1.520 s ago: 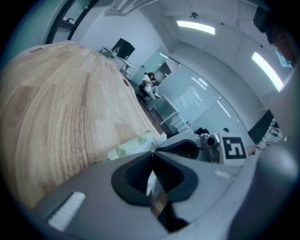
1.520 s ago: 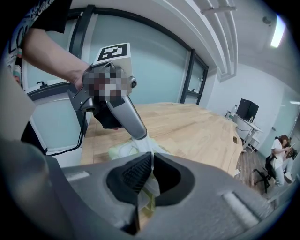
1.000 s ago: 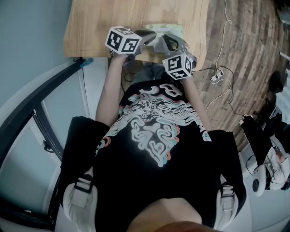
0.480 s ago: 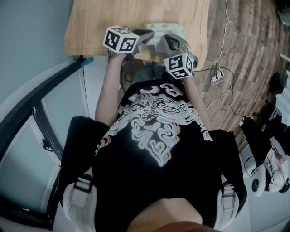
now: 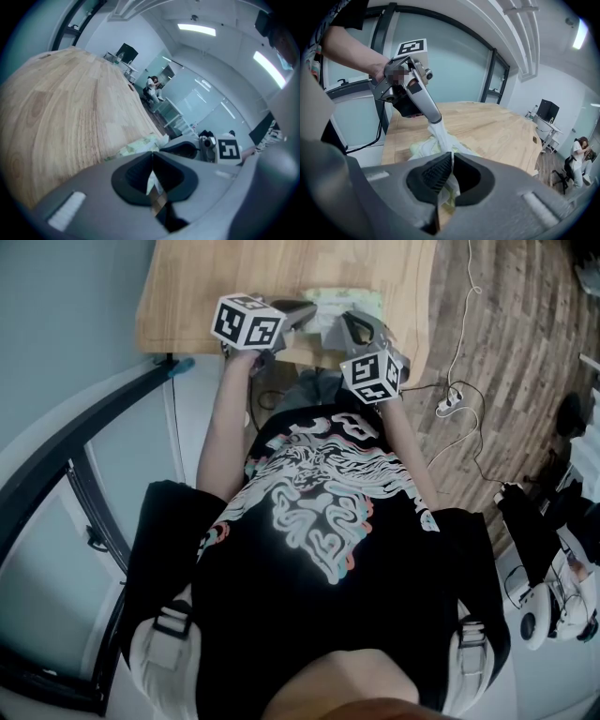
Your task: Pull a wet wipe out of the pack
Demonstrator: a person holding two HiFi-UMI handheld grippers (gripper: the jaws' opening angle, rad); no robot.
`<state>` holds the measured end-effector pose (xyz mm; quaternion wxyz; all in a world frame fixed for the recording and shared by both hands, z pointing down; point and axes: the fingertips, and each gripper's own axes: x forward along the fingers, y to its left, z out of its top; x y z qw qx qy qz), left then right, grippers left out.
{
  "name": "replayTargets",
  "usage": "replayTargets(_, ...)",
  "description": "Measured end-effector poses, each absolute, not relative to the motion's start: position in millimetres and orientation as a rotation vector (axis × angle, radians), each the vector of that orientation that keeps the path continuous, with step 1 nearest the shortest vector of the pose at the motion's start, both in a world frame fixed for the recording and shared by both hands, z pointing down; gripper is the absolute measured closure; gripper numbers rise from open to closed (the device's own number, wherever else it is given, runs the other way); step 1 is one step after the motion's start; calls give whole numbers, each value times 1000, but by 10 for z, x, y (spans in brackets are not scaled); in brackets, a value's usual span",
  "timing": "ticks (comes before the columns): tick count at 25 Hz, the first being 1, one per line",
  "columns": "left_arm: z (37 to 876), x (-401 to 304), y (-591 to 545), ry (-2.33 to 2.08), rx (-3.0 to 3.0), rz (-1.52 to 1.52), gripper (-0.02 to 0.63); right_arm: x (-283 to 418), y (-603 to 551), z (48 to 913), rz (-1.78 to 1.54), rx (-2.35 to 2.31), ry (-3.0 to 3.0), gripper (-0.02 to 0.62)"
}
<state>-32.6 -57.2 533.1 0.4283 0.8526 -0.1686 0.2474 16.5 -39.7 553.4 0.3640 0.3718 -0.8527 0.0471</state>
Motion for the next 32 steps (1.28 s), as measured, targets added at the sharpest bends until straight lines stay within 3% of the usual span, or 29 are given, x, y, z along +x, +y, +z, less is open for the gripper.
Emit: replayTargets(32, 5345, -470, -588, -475, 2112, 603, 609, 184, -389, 5560, 155, 948, -2185, 581)
